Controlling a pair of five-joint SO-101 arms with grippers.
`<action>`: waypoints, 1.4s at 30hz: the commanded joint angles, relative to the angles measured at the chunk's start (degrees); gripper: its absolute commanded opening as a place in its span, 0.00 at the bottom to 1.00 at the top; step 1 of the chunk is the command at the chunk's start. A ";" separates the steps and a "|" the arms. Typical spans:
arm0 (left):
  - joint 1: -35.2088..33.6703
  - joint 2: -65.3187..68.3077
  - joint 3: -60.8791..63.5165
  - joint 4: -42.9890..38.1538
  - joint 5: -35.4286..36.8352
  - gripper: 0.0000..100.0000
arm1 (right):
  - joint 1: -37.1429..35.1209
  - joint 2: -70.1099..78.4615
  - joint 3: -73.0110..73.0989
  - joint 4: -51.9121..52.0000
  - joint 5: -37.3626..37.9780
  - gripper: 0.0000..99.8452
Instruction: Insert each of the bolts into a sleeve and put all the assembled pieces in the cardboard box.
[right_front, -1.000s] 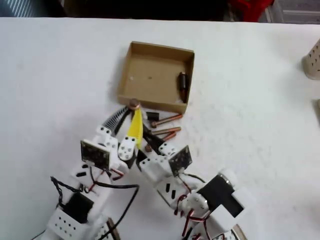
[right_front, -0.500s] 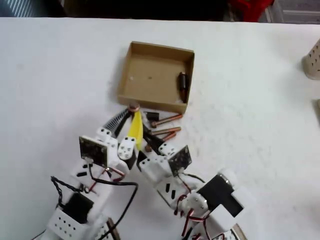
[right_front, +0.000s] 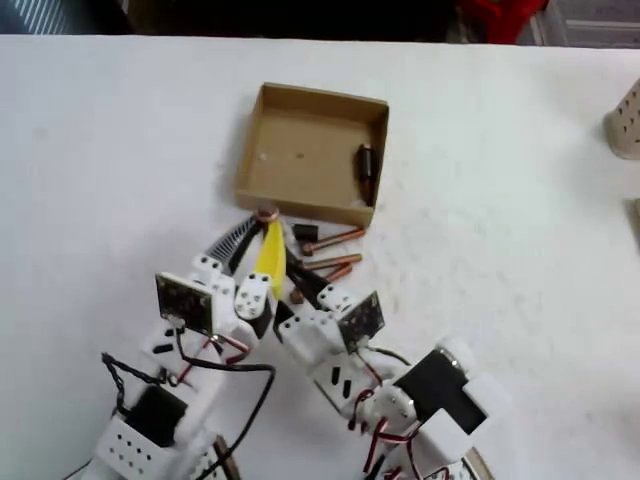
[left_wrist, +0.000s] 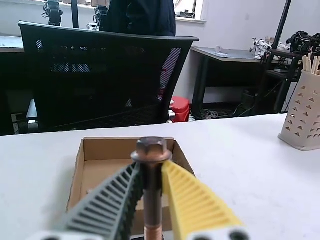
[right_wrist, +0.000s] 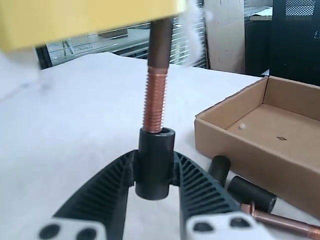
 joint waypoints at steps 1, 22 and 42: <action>0.13 -0.66 -2.90 -2.02 0.97 0.02 | 0.22 -0.31 0.44 -3.82 -0.18 0.02; 0.13 -0.75 -3.25 8.70 0.70 0.02 | 4.35 -0.22 0.44 -8.04 -0.18 0.02; 0.13 -0.75 -2.81 17.93 -8.26 0.25 | 4.35 -0.22 0.44 -8.31 -0.18 0.02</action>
